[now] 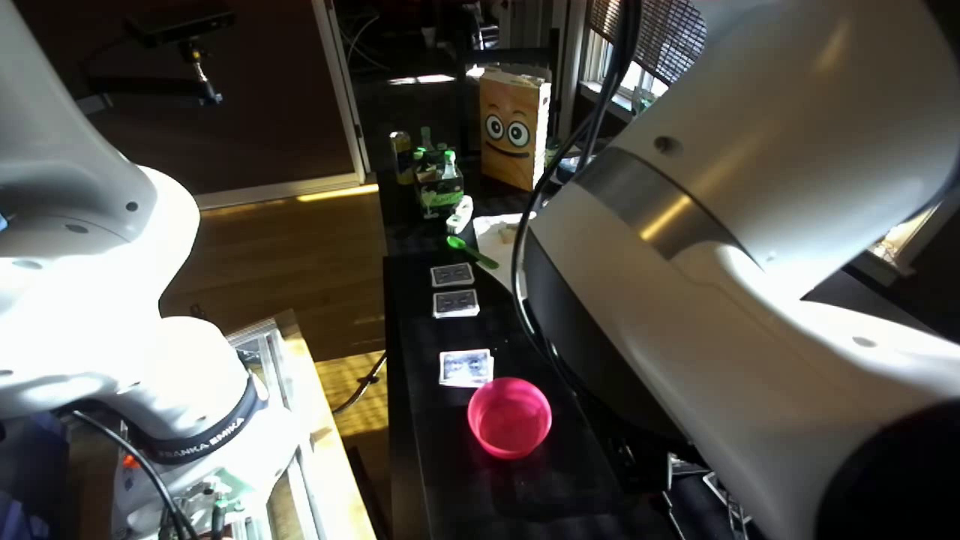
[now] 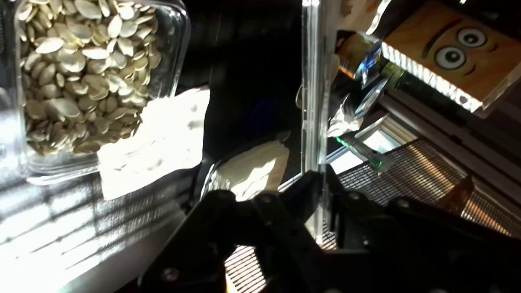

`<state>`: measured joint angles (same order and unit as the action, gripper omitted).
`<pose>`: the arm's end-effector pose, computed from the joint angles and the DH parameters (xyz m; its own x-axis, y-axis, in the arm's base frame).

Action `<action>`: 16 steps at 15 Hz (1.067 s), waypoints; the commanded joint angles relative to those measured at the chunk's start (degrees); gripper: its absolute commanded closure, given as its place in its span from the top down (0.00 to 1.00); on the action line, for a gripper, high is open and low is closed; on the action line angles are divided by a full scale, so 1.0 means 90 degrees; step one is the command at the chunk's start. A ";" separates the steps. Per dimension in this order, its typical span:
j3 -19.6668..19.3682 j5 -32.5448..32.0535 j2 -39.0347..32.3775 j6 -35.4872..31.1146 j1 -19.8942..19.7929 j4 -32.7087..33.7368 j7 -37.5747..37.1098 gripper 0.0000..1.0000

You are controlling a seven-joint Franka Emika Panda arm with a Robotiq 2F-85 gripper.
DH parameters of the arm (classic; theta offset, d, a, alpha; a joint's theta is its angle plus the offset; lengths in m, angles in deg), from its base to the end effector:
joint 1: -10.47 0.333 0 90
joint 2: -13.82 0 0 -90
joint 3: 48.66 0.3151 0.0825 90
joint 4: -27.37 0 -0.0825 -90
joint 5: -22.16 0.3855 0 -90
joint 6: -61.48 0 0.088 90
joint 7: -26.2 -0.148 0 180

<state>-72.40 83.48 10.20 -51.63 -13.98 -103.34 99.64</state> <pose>0.4002 -0.3144 0.3003 0.8188 -0.3543 0.4517 0.0306 -0.7588 -0.6506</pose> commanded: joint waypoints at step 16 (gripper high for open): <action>0.1139 -0.1314 -0.1013 -0.1786 0.1108 0.0110 -0.2474 0.02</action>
<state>-63.39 73.49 4.48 -63.46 -5.03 -104.64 81.65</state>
